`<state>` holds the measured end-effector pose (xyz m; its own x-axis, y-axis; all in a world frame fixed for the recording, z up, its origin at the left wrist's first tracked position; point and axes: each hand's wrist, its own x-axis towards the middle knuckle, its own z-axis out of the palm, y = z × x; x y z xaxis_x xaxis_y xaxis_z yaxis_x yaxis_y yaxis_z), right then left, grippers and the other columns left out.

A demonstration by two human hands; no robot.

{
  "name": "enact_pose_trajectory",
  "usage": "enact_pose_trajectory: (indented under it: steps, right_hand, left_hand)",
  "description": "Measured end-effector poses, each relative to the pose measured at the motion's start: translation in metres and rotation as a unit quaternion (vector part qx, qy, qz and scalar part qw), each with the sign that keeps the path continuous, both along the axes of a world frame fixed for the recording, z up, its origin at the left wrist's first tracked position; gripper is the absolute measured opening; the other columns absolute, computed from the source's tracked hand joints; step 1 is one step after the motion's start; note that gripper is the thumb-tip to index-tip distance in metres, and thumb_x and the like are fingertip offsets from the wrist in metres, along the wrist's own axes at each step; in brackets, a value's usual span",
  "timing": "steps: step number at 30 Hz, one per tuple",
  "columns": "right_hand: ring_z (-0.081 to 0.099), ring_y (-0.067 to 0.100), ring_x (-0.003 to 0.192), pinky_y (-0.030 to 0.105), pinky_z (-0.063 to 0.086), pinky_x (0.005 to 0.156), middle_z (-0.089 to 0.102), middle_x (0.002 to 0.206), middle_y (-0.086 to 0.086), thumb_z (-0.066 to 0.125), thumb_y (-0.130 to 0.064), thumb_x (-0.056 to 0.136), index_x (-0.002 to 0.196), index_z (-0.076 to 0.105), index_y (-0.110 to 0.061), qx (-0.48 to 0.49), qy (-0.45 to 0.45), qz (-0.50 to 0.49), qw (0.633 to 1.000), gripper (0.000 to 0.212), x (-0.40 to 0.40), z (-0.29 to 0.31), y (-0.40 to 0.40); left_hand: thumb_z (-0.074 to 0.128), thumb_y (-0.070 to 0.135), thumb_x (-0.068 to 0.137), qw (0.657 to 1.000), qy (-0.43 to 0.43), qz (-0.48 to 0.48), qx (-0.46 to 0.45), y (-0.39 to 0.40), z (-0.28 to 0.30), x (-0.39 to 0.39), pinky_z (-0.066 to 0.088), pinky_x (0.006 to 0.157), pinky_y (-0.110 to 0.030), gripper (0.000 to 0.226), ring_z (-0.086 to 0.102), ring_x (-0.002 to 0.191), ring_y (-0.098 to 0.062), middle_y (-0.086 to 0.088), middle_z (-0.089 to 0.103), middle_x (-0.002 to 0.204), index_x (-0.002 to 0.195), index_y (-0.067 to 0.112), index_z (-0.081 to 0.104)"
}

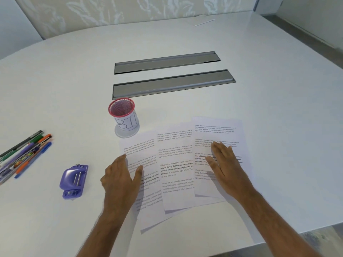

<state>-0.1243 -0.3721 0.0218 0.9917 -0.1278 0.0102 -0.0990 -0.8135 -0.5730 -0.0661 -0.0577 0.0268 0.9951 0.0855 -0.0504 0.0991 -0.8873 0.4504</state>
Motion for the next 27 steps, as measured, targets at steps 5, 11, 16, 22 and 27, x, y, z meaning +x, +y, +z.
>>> enact_pose_trajectory:
  steps: [5, 11, 16, 22, 27]
  right_hand:
    - [0.028, 0.023, 0.160, 0.045, 0.011, 0.134, 0.040, 0.169, 0.010, 0.023, -0.062, 0.101, 0.159, 0.044, -0.004, -0.029, -0.007, 0.031, 0.999, 0.084, -0.004, -0.005, 0.000]
    - [0.012, 0.010, 0.161, 0.035, 0.003, 0.133, 0.028, 0.174, 0.002, 0.021, -0.068, 0.101, 0.163, 0.036, -0.010, 0.005, -0.006, 0.062, 0.998, 0.086, -0.005, -0.010, 0.007]
    - [0.046, 0.018, 0.145, 0.032, 0.020, 0.122, 0.057, 0.153, 0.003, 0.040, -0.057, 0.103, 0.149, 0.052, -0.011, 0.006, -0.048, 0.013, 0.999, 0.066, 0.002, 0.001, -0.012]
    - [0.054, 0.034, 0.131, 0.050, 0.034, 0.109, 0.067, 0.135, 0.010, 0.065, -0.035, 0.103, 0.140, 0.056, -0.010, -0.035, -0.025, -0.146, 0.988, 0.046, 0.003, -0.002, -0.053]
    - [0.054, 0.036, 0.130, 0.052, 0.038, 0.109, 0.065, 0.137, 0.012, 0.069, -0.029, 0.101, 0.140, 0.054, -0.006, -0.031, -0.023, -0.122, 0.992, 0.048, 0.001, -0.004, -0.041]
  left_hand:
    - [0.066, 0.042, 0.098, 1.000, -0.001, -0.004, 0.009, -0.012, 0.000, -0.001, 0.035, 0.112, -0.059, 0.065, 0.047, 0.139, -0.037, -0.011, 0.055, 0.153, 0.151, 0.010, 0.046]
    - [0.063, 0.044, 0.100, 1.000, 0.000, -0.012, -0.007, -0.028, 0.002, 0.003, 0.031, 0.116, -0.057, 0.068, 0.040, 0.145, -0.033, -0.009, 0.048, 0.160, 0.155, 0.010, 0.041]
    - [0.062, 0.046, 0.101, 0.998, 0.002, 0.024, -0.056, -0.026, 0.006, 0.006, 0.034, 0.117, -0.056, 0.069, 0.038, 0.145, -0.034, -0.010, 0.044, 0.160, 0.156, 0.012, 0.038]
    - [0.063, 0.048, 0.100, 0.988, 0.022, 0.068, -0.135, -0.023, 0.007, 0.008, 0.039, 0.117, -0.052, 0.070, 0.041, 0.144, -0.031, -0.010, 0.050, 0.153, 0.155, 0.013, 0.040]
    - [0.064, 0.046, 0.100, 0.983, 0.027, 0.051, -0.174, -0.040, 0.009, 0.008, 0.044, 0.113, -0.052, 0.062, 0.052, 0.135, -0.028, -0.007, 0.053, 0.148, 0.150, 0.016, 0.045]
